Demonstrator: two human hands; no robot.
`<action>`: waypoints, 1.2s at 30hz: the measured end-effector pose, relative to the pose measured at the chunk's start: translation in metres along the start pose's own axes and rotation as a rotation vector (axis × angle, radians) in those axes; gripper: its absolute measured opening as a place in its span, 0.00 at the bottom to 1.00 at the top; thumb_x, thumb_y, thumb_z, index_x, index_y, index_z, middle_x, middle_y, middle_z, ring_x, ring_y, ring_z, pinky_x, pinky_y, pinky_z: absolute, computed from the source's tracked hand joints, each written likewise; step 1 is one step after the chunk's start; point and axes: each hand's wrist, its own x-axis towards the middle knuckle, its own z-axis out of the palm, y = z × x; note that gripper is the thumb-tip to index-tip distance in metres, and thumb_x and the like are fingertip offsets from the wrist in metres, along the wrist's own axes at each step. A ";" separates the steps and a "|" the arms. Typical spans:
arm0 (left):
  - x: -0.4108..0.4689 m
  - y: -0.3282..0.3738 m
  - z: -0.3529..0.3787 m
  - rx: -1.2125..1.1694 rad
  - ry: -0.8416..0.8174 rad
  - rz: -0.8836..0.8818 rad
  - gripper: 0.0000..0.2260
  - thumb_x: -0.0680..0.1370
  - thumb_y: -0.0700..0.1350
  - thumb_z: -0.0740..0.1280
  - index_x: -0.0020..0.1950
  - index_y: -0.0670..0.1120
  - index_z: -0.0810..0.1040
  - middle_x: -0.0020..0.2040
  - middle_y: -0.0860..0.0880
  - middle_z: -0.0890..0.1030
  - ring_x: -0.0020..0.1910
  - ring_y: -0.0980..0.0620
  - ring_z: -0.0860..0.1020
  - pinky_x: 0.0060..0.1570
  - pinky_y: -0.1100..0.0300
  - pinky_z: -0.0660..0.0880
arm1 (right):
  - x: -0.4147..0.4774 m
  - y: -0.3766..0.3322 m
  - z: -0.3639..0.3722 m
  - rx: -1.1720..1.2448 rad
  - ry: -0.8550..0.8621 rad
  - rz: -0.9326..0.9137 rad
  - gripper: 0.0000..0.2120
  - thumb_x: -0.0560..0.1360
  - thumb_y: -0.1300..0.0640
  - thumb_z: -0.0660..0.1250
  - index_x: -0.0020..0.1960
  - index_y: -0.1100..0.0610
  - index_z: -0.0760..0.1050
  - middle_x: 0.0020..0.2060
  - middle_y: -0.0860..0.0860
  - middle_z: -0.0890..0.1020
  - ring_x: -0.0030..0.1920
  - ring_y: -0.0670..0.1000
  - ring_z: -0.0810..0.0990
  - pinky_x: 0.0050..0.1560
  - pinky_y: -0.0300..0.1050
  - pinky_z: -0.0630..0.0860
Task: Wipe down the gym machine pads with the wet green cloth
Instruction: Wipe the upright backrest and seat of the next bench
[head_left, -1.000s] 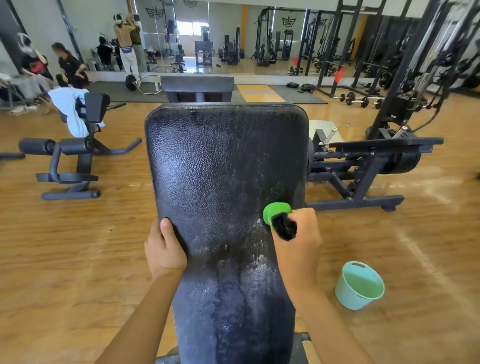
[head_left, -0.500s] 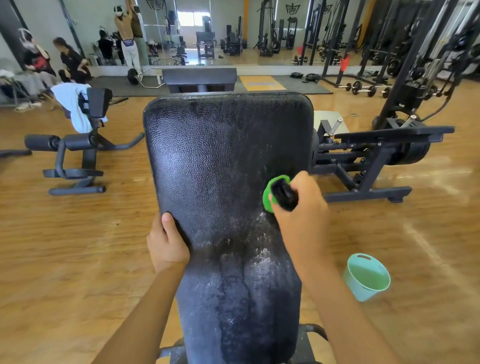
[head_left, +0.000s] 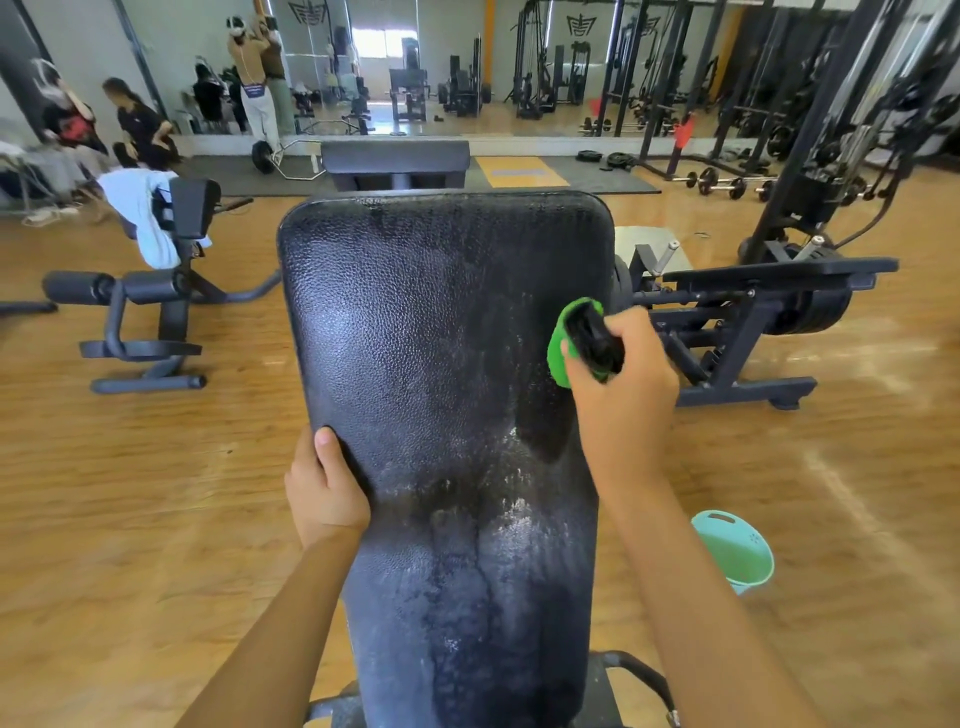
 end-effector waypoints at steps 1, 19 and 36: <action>0.000 0.000 0.000 -0.001 0.000 -0.004 0.29 0.75 0.61 0.44 0.40 0.37 0.70 0.36 0.35 0.73 0.36 0.39 0.69 0.37 0.48 0.60 | -0.015 0.005 -0.001 -0.003 -0.026 0.017 0.11 0.71 0.62 0.75 0.44 0.57 0.72 0.39 0.52 0.77 0.39 0.52 0.74 0.38 0.35 0.65; 0.001 -0.001 0.000 -0.053 -0.042 -0.037 0.36 0.72 0.64 0.52 0.65 0.38 0.74 0.58 0.37 0.79 0.59 0.39 0.76 0.55 0.52 0.69 | 0.035 0.027 -0.020 0.098 -0.107 0.167 0.11 0.75 0.55 0.70 0.56 0.57 0.79 0.46 0.45 0.80 0.47 0.41 0.76 0.48 0.31 0.73; 0.000 0.003 0.000 -0.087 -0.055 -0.021 0.37 0.71 0.64 0.51 0.62 0.36 0.75 0.57 0.36 0.79 0.57 0.40 0.76 0.46 0.62 0.64 | -0.001 0.029 -0.019 0.082 -0.064 0.232 0.07 0.72 0.57 0.73 0.48 0.52 0.78 0.42 0.49 0.81 0.44 0.47 0.76 0.44 0.35 0.70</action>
